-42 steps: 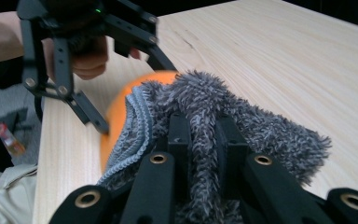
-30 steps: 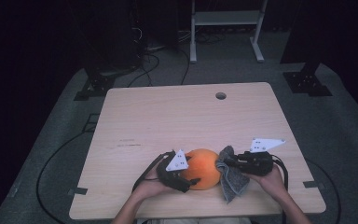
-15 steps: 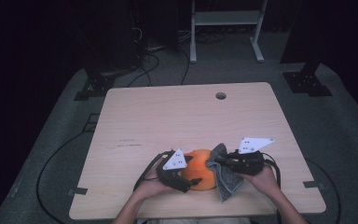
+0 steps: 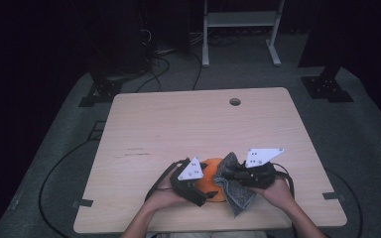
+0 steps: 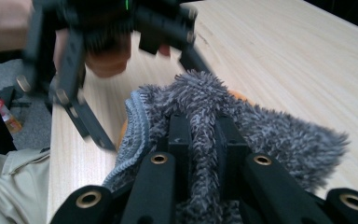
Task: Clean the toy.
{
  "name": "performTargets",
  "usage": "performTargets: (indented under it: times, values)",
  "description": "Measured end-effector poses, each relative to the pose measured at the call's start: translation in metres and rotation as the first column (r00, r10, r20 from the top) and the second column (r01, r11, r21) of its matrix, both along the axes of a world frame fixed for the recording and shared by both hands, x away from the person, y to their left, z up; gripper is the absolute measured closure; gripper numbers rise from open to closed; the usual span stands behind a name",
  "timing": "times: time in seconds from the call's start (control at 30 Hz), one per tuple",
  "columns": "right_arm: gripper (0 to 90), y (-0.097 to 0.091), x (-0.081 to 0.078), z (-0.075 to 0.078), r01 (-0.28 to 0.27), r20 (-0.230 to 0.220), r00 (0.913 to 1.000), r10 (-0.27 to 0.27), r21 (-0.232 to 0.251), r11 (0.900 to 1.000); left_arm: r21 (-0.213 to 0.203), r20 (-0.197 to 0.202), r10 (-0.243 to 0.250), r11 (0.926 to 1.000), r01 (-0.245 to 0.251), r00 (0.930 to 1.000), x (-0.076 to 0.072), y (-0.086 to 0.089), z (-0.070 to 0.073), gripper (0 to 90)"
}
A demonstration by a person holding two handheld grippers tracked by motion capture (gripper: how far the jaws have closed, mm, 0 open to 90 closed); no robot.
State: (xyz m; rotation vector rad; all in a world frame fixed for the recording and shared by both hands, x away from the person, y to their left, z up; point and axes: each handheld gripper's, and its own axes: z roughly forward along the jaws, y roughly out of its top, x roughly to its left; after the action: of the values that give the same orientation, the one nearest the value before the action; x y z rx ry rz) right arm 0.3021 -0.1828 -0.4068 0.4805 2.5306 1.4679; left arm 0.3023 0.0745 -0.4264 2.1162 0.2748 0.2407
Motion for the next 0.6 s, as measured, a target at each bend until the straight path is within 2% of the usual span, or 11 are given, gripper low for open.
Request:
performTargets:
  times: [0.07, 0.13, 0.2, 0.27, 0.3, 0.33, 0.37, 0.4, 0.43, 0.53, 0.6]
  values:
    - [78.9, -0.002, 0.0, -0.006, 0.005, -0.011, 0.9999, -0.004, 0.022, 0.9998, -0.051, -0.027, 0.007, 0.9986, -0.008, 0.9996, 0.004, 0.01, 0.002, 8.7]
    - [78.9, -0.005, 0.0, -0.009, 0.013, -0.024, 0.9996, -0.012, 0.047, 0.9988, -0.059, -0.038, 0.04, 0.9974, -0.043, 0.9984, 0.009, 0.016, 0.002, 8.7]
    - [79.0, -0.008, 0.0, -0.011, 0.012, -0.025, 0.9996, -0.01, 0.057, 0.9983, -0.021, -0.048, 0.057, 0.9981, -0.058, 0.9972, 0.012, 0.016, -0.002, 8.6]
    - [79.0, -0.012, 0.0, -0.012, 0.02, -0.029, 0.9994, -0.019, 0.059, 0.998, 0.049, -0.057, 0.04, 0.9981, -0.037, 0.9976, 0.013, 0.009, -0.01, 8.9]
    - [79.0, -0.013, 0.0, -0.012, 0.021, -0.027, 0.9994, -0.02, 0.053, 0.9984, 0.059, -0.05, 0.032, 0.9978, -0.029, 0.9983, 0.012, 0.006, -0.014, 9.5]
    - [79.0, -0.016, 0.0, -0.013, 0.026, -0.026, 0.9994, -0.025, 0.045, 0.9986, 0.059, -0.05, 0.032, 0.9978, -0.029, 0.9983, 0.012, 0.006, -0.014, 13.0]
    - [79.0, -0.018, 0.0, -0.014, 0.032, -0.025, 0.9992, -0.031, 0.042, 0.9986, 0.034, -0.032, 0.031, 0.999, -0.03, 0.999, 0.01, 0.006, -0.014, 16.6]
    - [79.0, -0.018, 0.0, -0.014, 0.032, -0.025, 0.9992, -0.031, 0.042, 0.9986, 0.034, -0.032, 0.031, 0.999, -0.03, 0.999, 0.01, 0.006, -0.014, 19.2]
    - [78.9, -0.027, 0.001, -0.016, 0.053, -0.035, 0.998, -0.052, 0.05, 0.9973, 0.035, -0.022, 0.043, 0.9985, -0.042, 0.9988, 0.009, 0.004, -0.012, 22.0]
    - [78.9, -0.036, 0.002, -0.017, 0.082, -0.039, 0.9959, -0.081, 0.031, 0.9961, 0.038, -0.008, 0.047, 0.9982, -0.047, 0.9989, 0.006, 0.001, -0.008, 24.4]
    - [78.9, -0.039, 0.001, -0.012, 0.104, -0.042, 0.9938, -0.103, 0.013, 0.9945, 0.036, -0.006, 0.051, 0.9981, -0.05, 0.9987, 0.005, 0.0, -0.007, 24.8]
